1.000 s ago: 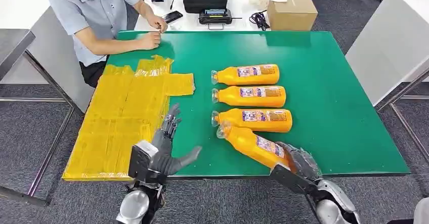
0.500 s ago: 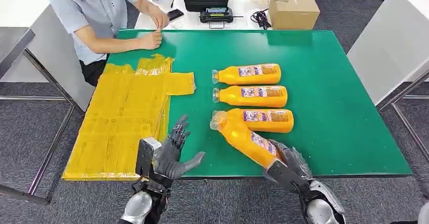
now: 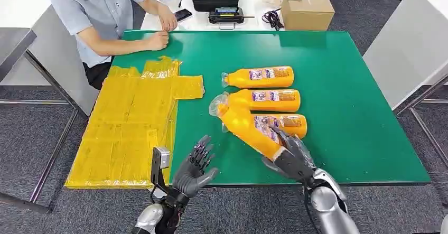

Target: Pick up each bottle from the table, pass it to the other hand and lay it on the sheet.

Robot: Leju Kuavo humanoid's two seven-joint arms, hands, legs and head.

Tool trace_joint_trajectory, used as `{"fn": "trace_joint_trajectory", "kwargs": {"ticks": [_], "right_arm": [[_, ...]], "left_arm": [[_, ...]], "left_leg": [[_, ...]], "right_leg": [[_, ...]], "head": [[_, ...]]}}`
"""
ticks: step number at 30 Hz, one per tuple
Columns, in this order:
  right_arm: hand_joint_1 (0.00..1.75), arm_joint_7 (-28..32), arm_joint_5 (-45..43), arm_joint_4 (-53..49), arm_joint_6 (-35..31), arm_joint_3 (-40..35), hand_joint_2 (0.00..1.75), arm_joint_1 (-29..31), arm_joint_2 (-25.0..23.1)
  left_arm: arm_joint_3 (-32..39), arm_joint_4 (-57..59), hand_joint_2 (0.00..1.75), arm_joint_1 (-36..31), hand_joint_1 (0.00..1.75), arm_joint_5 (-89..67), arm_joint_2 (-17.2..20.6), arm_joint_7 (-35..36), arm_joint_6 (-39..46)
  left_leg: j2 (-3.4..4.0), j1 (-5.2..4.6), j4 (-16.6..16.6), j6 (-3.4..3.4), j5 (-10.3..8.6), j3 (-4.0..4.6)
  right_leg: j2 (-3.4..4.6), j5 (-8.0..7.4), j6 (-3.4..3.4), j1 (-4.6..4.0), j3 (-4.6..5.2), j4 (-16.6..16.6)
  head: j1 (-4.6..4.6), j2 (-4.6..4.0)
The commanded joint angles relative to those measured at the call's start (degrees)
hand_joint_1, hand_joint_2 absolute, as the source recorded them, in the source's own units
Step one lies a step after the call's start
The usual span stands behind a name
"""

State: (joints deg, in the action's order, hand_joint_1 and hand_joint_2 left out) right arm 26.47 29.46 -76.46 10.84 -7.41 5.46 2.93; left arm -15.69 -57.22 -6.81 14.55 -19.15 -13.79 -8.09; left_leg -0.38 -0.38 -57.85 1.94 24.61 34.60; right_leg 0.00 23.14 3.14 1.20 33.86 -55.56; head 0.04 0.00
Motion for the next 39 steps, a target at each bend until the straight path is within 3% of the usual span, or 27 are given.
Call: {"fn": "trace_joint_trajectory", "kwargs": {"ticks": [1, 6, 23, 35, 36, 38, 39], "right_arm": [[1.75, 0.7, -0.7, 10.8, 0.6, -7.7, 1.75, 7.0, -2.8], [1.75, 0.9, -0.8, 11.5, -0.3, -10.6, 1.75, 6.6, -3.1], [1.75, 0.5, -0.8, 13.3, -0.4, -12.7, 1.75, 7.1, -3.4], [1.75, 1.5, -1.6, 16.2, -0.2, -15.9, 1.75, 9.1, -3.5], [1.75, 1.6, -1.6, 16.4, -0.2, -16.1, 1.75, 9.2, -3.7], [1.75, 1.6, -1.6, 16.4, -0.2, -16.1, 1.75, 9.2, -3.7], [1.69, 1.5, -1.7, 16.4, -0.2, -16.2, 1.75, 9.1, -3.8]], "left_arm": [[0.4, 11.0, 1.75, -8.2, 0.00, 2.5, -0.9, -1.1, -0.3], [0.3, 7.7, 1.75, -8.4, 0.00, 0.4, -0.9, -5.2, 3.3], [0.7, 5.8, 1.75, -8.2, 0.00, -0.6, -0.9, -6.8, 5.4], [-1.7, 14.1, 1.75, -12.0, 0.00, 4.3, -0.9, -6.3, 3.1], [-1.5, 14.3, 1.75, -12.1, 1.47, 4.5, -0.9, -6.3, 2.8], [-1.5, 14.3, 1.75, -12.1, 1.47, 4.5, -0.9, -6.3, 2.8], [-1.3, 14.4, 1.75, -12.1, 1.75, 4.5, -0.9, -6.3, 2.8]], "left_leg": [[0.23, 0.12, 0.0, -0.16, 0.09, -0.26], [0.08, 0.08, 0.0, -0.08, 0.02, -0.06], [-0.02, 0.06, 0.0, -0.08, 0.01, -0.07], [0.00, 0.09, 0.0, -0.10, 0.05, -0.16], [-0.02, 0.07, 0.0, -0.08, 0.03, -0.12], [-0.04, 0.05, 0.0, -0.05, -0.01, -0.05], [0.01, 0.08, 0.0, -0.11, 0.03, -0.16]], "right_leg": [[0.20, 0.00, -0.18, -0.13, -0.22, 0.1], [0.05, 0.00, -0.09, -0.08, -0.05, 0.0], [0.04, 0.02, -0.12, -0.07, -0.09, 0.0], [0.05, 0.05, -0.15, -0.09, -0.19, 0.0], [0.03, 0.04, -0.13, -0.08, -0.15, 0.0], [0.03, 0.00, -0.09, -0.05, -0.07, 0.0], [0.07, 0.03, -0.15, -0.09, -0.17, 0.0]], "head": [[0.00, 0.00], [0.02, 0.00], [0.02, 0.00], [0.02, 0.00], [0.04, 0.00], [0.02, 0.00], [0.02, 0.00]]}}
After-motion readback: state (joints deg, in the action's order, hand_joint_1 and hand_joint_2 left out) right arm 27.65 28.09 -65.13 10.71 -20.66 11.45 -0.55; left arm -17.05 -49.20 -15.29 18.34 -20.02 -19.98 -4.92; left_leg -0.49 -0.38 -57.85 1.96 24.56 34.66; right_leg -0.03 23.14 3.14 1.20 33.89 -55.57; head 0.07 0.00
